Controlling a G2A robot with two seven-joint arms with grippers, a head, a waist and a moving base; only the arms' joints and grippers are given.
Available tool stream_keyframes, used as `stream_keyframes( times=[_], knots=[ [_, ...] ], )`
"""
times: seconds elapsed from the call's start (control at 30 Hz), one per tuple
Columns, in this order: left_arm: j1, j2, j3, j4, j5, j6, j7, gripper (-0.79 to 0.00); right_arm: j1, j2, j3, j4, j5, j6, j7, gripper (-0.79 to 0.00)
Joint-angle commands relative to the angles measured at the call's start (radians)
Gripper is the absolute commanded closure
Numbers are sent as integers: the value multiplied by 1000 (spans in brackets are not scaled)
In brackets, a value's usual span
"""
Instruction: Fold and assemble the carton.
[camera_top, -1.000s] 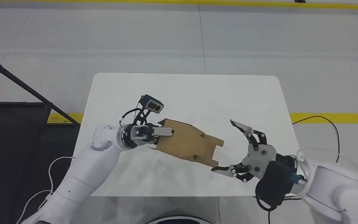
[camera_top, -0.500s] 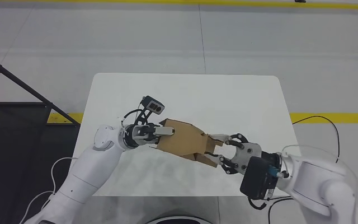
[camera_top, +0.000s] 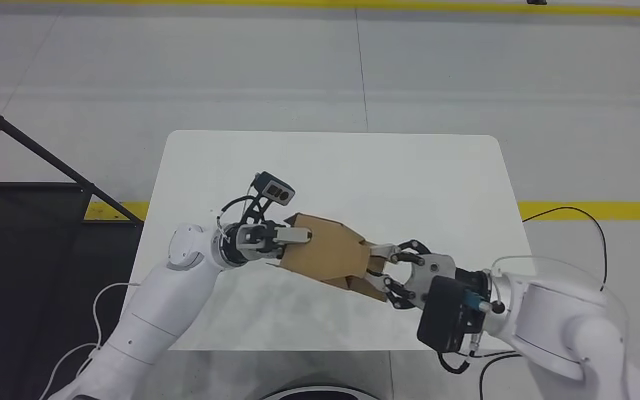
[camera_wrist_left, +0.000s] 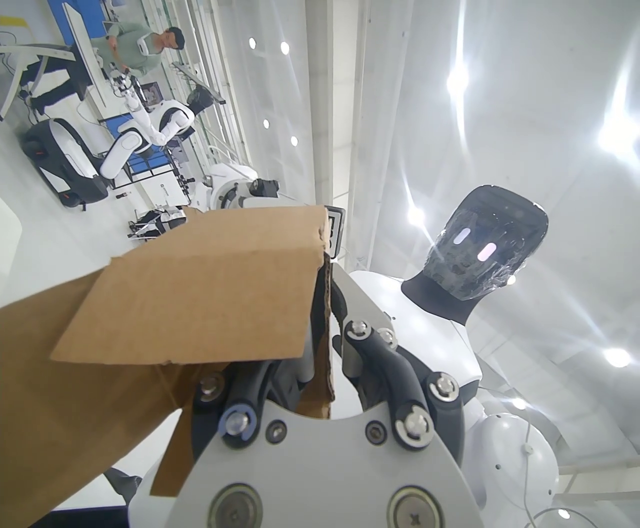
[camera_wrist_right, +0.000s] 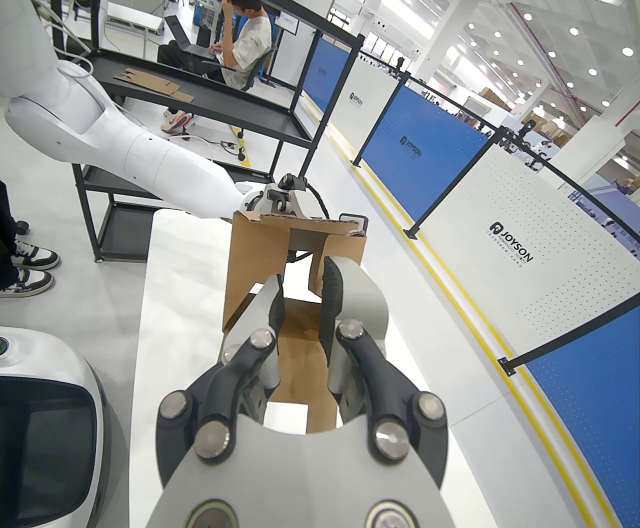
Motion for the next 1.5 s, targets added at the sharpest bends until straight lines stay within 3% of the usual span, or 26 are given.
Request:
stream_keyframes(
  times=[0.0, 1.1, 1.47],
  knots=[
    [1, -2, 0, 0, 2, 2, -3, 0, 7, 0, -9, 2, 1, 0, 3, -231],
    [6, -35, -8, -12, 34, 44, -25, 0, 134, -13, -172, 35, 4, 7, 117, -209],
    [17, -40, -30, -15, 42, 49, -25, 0, 115, -9, -142, 23, 9, 17, 104, -296]
  ],
)
